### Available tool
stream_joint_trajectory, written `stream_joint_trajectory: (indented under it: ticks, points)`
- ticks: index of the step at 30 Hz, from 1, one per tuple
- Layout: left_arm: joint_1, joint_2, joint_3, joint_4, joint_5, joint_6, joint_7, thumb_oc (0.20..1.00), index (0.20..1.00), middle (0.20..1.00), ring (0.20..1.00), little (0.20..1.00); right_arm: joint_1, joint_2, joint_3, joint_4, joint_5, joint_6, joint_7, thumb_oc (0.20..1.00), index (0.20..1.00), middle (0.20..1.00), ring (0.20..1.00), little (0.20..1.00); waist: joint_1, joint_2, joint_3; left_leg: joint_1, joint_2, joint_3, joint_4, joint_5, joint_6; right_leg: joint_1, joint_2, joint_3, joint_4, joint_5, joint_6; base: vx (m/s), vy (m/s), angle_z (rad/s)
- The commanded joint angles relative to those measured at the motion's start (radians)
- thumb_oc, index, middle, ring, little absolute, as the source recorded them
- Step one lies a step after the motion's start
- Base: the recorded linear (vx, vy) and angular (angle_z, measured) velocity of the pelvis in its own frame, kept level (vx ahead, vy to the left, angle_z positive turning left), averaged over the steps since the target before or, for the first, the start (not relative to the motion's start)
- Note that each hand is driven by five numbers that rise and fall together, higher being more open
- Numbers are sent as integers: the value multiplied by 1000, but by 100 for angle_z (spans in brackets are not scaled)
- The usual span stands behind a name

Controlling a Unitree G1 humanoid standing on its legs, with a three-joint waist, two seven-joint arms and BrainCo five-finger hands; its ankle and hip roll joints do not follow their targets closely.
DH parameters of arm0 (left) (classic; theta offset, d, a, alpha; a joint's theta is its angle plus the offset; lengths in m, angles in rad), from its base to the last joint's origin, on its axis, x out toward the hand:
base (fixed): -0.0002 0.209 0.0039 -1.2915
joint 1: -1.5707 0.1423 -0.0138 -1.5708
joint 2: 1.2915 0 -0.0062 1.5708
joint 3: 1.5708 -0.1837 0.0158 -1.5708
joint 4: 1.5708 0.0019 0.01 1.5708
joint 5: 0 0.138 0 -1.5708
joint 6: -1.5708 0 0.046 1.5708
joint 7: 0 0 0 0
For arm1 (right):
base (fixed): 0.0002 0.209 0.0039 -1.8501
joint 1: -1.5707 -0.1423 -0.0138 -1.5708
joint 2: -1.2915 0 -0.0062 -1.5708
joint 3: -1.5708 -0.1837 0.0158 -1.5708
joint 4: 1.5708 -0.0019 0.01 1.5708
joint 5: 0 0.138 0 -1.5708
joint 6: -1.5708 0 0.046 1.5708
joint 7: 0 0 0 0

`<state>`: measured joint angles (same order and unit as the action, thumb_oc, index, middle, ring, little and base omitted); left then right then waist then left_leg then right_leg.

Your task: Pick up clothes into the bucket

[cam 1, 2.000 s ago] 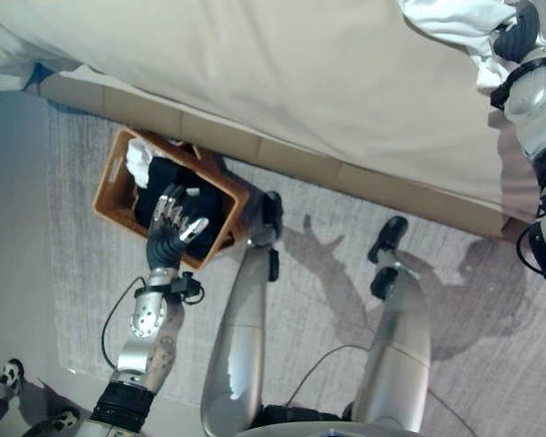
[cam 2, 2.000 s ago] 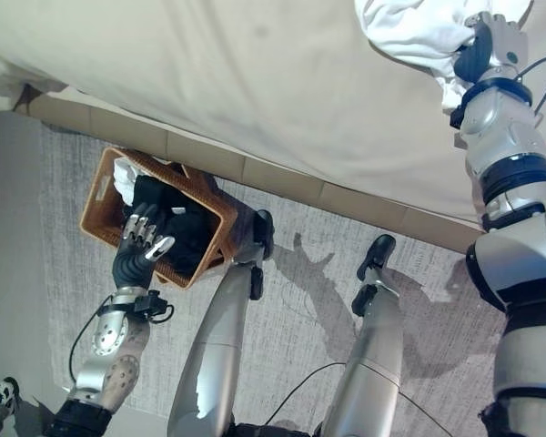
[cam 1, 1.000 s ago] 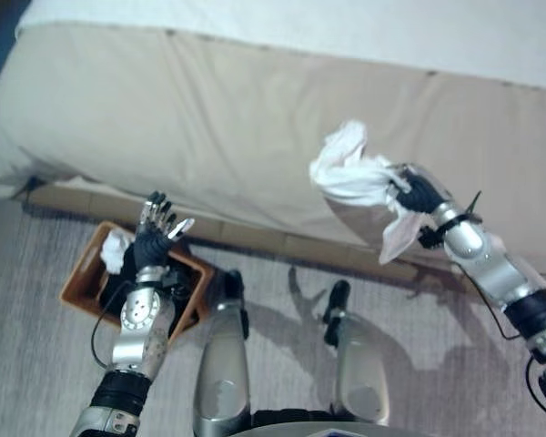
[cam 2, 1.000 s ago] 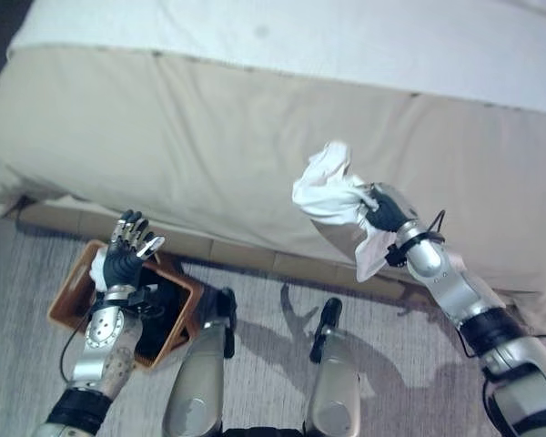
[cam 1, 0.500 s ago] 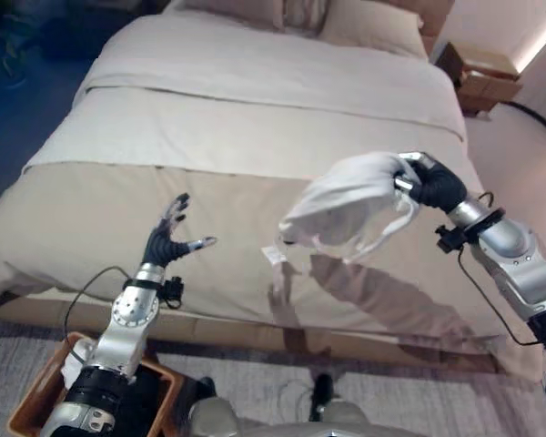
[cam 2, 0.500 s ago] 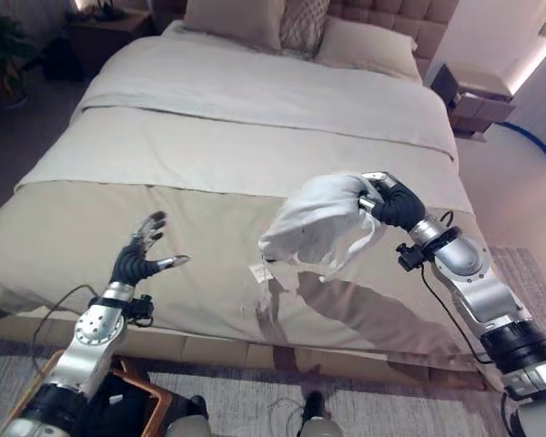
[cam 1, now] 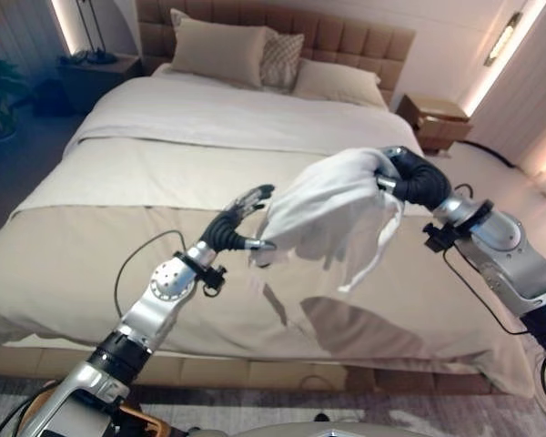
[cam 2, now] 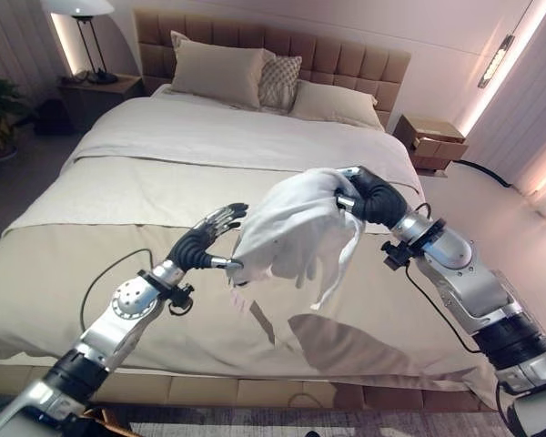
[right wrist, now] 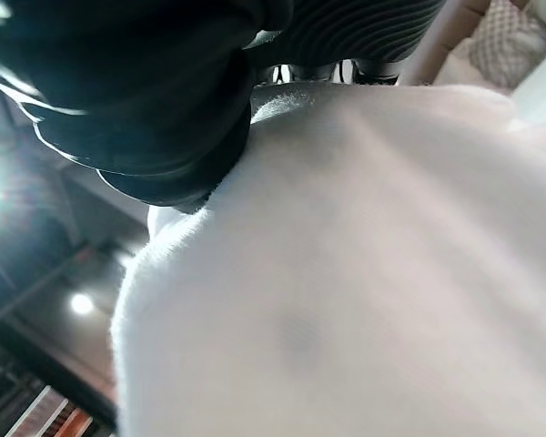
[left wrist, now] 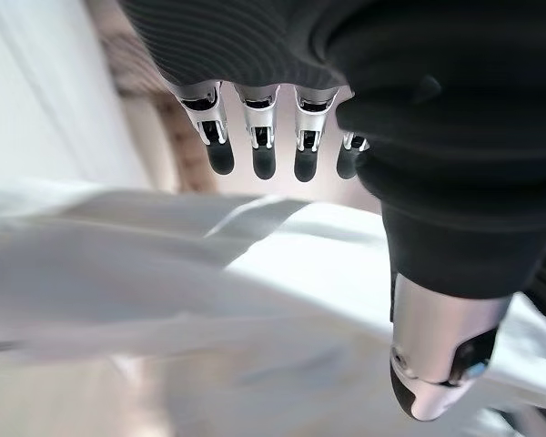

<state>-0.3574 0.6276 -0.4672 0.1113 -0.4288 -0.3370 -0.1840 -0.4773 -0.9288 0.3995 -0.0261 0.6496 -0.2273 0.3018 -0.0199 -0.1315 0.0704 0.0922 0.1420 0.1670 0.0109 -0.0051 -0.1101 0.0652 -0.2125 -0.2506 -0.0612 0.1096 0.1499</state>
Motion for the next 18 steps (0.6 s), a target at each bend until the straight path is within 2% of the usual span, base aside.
stream_joint_trajectory:
  ticks: [1, 3, 9, 13, 18]
  points:
    - [-114, 27, -39, 11, -128, -19, -46, 1000, 1000, 1000, 1000, 1000, -140, -12, 37, -32, 63, -33, 4, 200, 200, 200, 200, 200, 7, -2, -45, -56, 24, -21, 68, -14, -9, 9, -80, -47, 54, 16, 98, 0, 0, 0]
    - [-163, 14, -89, 63, -245, 19, -97, 1000, 1000, 1000, 1000, 1000, -163, 9, 77, -24, 72, -29, 11, 200, 200, 200, 200, 200, 0, 3, -53, -48, 25, -19, 65, -12, -9, 12, -80, -45, 53, 18, 100, 0, 0, 0]
    - [-207, -58, -129, 128, -258, 39, -66, 1000, 1000, 1000, 1000, 1000, -206, 29, 128, -31, 63, -23, 7, 200, 200, 200, 200, 200, -7, 6, -58, -41, 21, -20, 63, -11, -8, 20, -80, -41, 52, 19, 99, 0, 0, 0]
    - [-210, -146, -130, 112, -357, 64, -83, 1000, 1000, 1000, 1000, 1000, -216, 45, 145, -34, 58, -17, 13, 200, 200, 200, 200, 200, -12, 6, -61, -36, 20, -18, 59, -11, -7, 24, -82, -44, 49, 21, 99, 0, 0, 0]
    - [-212, -165, -184, 122, -397, 101, -124, 1000, 1000, 1000, 1000, 1000, -221, 64, 156, -31, 50, -15, 12, 200, 200, 200, 200, 200, -20, 8, -65, -35, 18, -16, 59, -13, -5, 21, -84, -41, 47, 23, 100, 0, 1, -6]
